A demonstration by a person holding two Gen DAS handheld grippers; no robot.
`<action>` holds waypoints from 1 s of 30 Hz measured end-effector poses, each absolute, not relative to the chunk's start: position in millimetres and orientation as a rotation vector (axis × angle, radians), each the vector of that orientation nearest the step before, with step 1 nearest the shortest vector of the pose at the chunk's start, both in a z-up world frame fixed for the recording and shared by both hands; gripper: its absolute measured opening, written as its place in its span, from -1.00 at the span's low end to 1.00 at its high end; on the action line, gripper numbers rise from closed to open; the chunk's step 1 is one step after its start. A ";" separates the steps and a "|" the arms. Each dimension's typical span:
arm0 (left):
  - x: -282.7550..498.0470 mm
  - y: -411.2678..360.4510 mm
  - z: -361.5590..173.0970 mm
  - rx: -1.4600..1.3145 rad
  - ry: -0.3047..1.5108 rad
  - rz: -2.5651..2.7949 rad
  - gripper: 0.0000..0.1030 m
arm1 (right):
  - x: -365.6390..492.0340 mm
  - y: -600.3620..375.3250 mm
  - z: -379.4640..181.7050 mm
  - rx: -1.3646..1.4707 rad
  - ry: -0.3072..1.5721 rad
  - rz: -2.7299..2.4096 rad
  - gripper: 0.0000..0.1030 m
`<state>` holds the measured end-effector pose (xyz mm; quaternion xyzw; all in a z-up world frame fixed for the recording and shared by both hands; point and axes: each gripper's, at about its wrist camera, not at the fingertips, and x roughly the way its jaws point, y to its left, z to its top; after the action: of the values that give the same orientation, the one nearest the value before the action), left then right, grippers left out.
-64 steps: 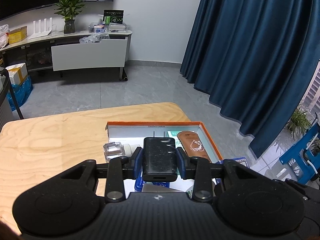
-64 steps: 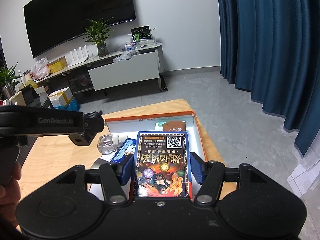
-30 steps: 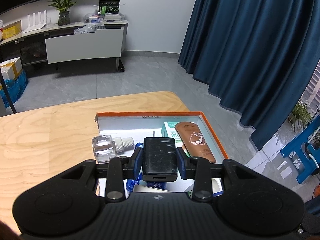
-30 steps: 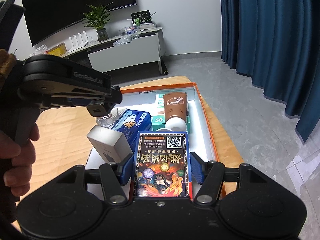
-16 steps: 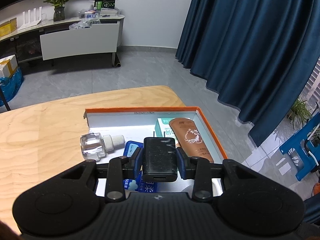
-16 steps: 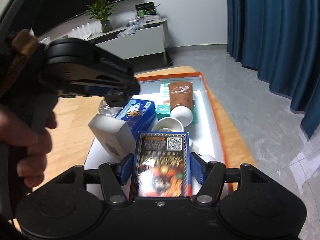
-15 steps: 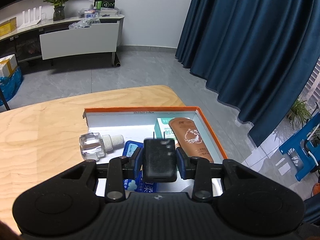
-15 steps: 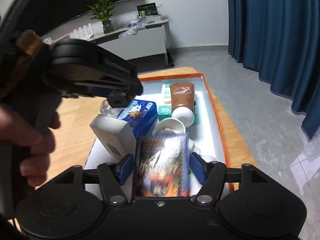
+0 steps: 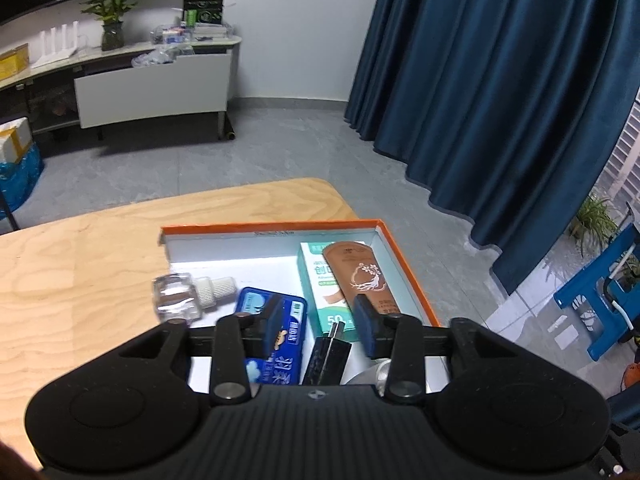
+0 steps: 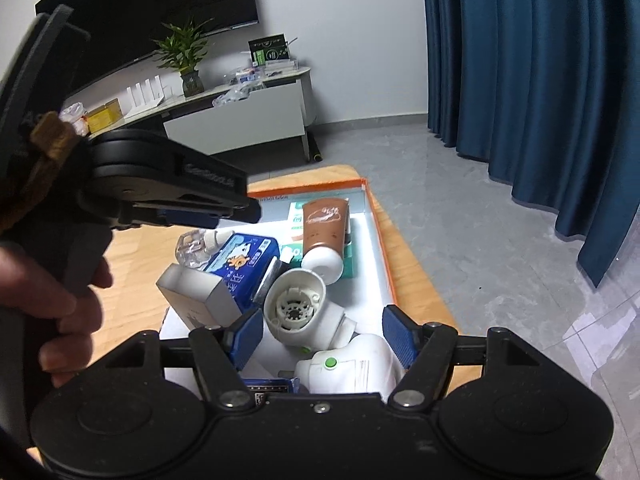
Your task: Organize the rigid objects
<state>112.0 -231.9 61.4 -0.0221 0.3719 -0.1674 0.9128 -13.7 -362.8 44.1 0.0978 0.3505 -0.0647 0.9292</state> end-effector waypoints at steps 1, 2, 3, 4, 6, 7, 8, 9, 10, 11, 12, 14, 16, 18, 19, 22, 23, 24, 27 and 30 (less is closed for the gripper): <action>107.9 -230.0 65.4 -0.047 0.760 -0.334 0.08 | -15.3 -362.5 46.4 0.196 0.714 -0.131 0.57; 102.7 -227.3 70.1 -0.048 0.752 -0.317 0.28 | -17.2 -362.4 48.5 0.191 0.712 -0.132 0.59; 97.0 -224.3 74.9 -0.050 0.740 -0.298 0.49 | -20.4 -361.9 50.6 0.185 0.709 -0.133 0.61; 90.9 -222.2 79.6 -0.052 0.726 -0.283 0.58 | -23.0 -362.0 53.1 0.179 0.705 -0.135 0.61; 78.0 -218.4 88.9 -0.041 0.709 -0.268 0.83 | -29.4 -363.1 58.3 0.176 0.695 -0.143 0.64; 70.9 -216.9 92.6 -0.032 0.704 -0.262 0.91 | -32.9 -363.7 60.9 0.178 0.688 -0.145 0.65; 64.4 -215.4 95.6 -0.024 0.702 -0.249 1.00 | -36.4 -364.5 63.3 0.180 0.681 -0.148 0.66; 57.6 -213.4 98.2 -0.023 0.695 -0.236 1.00 | -40.3 -365.0 66.0 0.182 0.674 -0.152 0.68; 50.6 -211.1 99.7 -0.029 0.694 -0.224 1.00 | -44.5 -365.8 68.5 0.184 0.668 -0.154 0.68; 44.5 -208.8 100.3 -0.037 0.701 -0.216 1.00 | -48.5 -365.3 71.0 0.182 0.663 -0.155 0.69; 39.3 -206.3 100.2 -0.052 0.714 -0.210 1.00 | -53.0 -365.6 73.2 0.179 0.660 -0.158 0.70; 27.3 -201.4 98.9 -0.082 0.740 -0.196 1.00 | -60.2 -365.2 76.4 0.172 0.664 -0.162 0.71; 14.3 -200.0 95.9 -0.075 0.753 -0.178 1.00 | -67.2 -366.0 77.7 0.172 0.672 -0.154 0.71; 1.6 -202.7 90.1 -0.031 0.753 -0.157 1.00 | -75.1 -366.4 76.4 0.175 0.678 -0.157 0.73; -3.6 -202.9 86.1 -0.014 0.759 -0.151 1.00 | -78.3 -366.9 74.7 0.178 0.684 -0.157 0.73; -17.4 -201.6 72.7 0.002 0.791 -0.146 1.00 | -89.0 -367.8 69.0 0.177 0.700 -0.161 0.73; -21.1 -201.9 68.6 0.003 0.800 -0.141 1.00 | -91.9 -367.6 66.9 0.173 0.708 -0.159 0.73; -23.7 -202.2 66.1 0.007 0.806 -0.141 1.00 | -94.3 -367.3 65.5 0.168 0.713 -0.157 0.73; -32.0 -206.0 60.3 0.036 0.819 -0.145 1.00 | -100.3 -365.6 62.1 0.153 0.723 -0.154 0.74; -39.0 -211.6 57.8 0.068 0.811 -0.157 1.00 | -104.2 -367.0 58.9 0.152 0.729 -0.170 0.74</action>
<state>-39.0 -211.6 57.8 0.0331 0.3940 -0.0763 0.9153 -104.2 -367.0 58.9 0.0742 0.3557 -0.0830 0.9279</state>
